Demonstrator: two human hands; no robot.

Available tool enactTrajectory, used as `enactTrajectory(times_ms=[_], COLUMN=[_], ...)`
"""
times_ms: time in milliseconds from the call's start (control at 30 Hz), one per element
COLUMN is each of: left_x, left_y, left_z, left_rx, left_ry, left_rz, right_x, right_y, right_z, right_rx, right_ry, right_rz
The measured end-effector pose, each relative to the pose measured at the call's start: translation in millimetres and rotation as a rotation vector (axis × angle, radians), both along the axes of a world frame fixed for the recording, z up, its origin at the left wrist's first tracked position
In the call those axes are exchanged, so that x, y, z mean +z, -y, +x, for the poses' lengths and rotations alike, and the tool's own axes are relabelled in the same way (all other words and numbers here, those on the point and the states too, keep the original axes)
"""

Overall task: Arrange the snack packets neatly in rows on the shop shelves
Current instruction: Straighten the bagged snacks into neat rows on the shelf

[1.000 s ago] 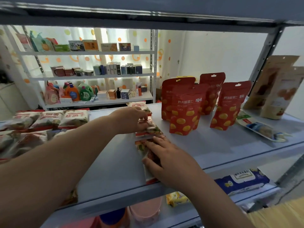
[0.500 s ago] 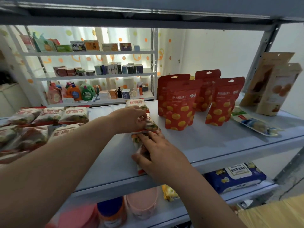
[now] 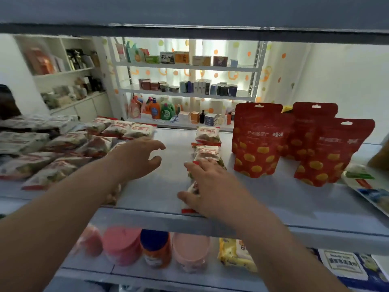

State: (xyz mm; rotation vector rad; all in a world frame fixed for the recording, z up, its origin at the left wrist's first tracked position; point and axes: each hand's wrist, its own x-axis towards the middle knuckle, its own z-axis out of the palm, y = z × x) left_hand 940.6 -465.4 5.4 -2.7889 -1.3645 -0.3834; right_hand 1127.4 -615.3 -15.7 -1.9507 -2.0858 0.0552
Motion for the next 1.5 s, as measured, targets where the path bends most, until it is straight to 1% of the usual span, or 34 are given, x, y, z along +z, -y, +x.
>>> enactTrajectory(times_ms=[100, 167, 300, 433, 500, 567, 600, 667, 733, 833, 967, 1067, 1133, 1167, 1233, 1300, 1400, 1500], left_x=[-1.4, -1.3, 0.0, 4.8, 7.8, 9.2, 9.9, 10.8, 12.2, 10.8, 9.7, 19.8, 24.4, 24.7, 22.6, 15.4, 0.7, -6.1], left_y=[-0.5, -6.0, -25.5, -56.0, -70.6, -83.6, -89.4, -99.9, -108.3, -117.1, -128.4, -154.4, -183.5, -197.8, -220.5, -234.4, -243.5, -241.0], left_z=[-41.3, -64.8, -92.9, -101.0, -100.6, -98.3, -96.1, -89.0, -82.3, -70.9, -52.8, -44.3, -40.8, -38.3, -29.9, -18.0, 3.0, 24.6], left_rx=[0.117, 0.150, 0.159, 0.055, -0.043, -0.130, -0.172, -0.254, -0.323, -0.435, -0.531, -0.501, -0.435, -0.411, -0.399, -0.412, -0.416, -0.439], left_ry=[0.003, -0.020, -0.050, -0.067, -0.135, -0.220, -0.259, -0.312, -0.304, -0.256, -0.207, -0.089, 0.003, 0.012, -0.030, -0.103, -0.175, -0.167], left_rz=[0.064, 0.088, 0.043, -0.002, -0.015, -0.003, 0.003, 0.022, 0.053, 0.047, -0.003, -0.010, 0.015, 0.012, -0.048, -0.118, -0.114, -0.094], right_x=[29.8, 46.7, 65.1, 68.8, 64.9, 58.9, 56.6, 53.0, 49.9, 41.7, 36.1, 37.9, 40.6, 41.3, 37.4, 25.9, 10.4, 8.7], right_y=[-25.0, -49.9, -113.0, -179.1, -204.0, -222.6, -230.4, -242.5, -249.9, -255.6, -254.7, -247.3, -237.3, -230.7, -214.6, -200.6, -187.6, -176.5], right_z=[-12.4, -23.6, -46.5, -69.0, -81.1, -92.4, -95.8, -98.3, -97.4, -87.7, -72.6, -65.5, -65.7, -70.7, -87.7, -106.7, -117.8, -113.9], right_rx=[0.143, 0.199, 0.245, 0.248, 0.280, 0.347, 0.365, 0.358, 0.332, 0.223, 0.095, -0.022, -0.069, -0.059, 0.043, 0.126, -0.032, -0.109], right_ry=[0.128, 0.183, 0.307, 0.463, 0.526, 0.633, 0.649, 0.597, 0.574, 0.539, 0.454, 0.395, 0.368, 0.374, 0.429, 0.465, 0.327, 0.260], right_rz=[0.075, 0.093, 0.015, -0.070, -0.096, -0.100, -0.112, -0.198, -0.276, -0.277, -0.310, -0.330, -0.225, -0.169, -0.107, -0.130, -0.122, -0.147])
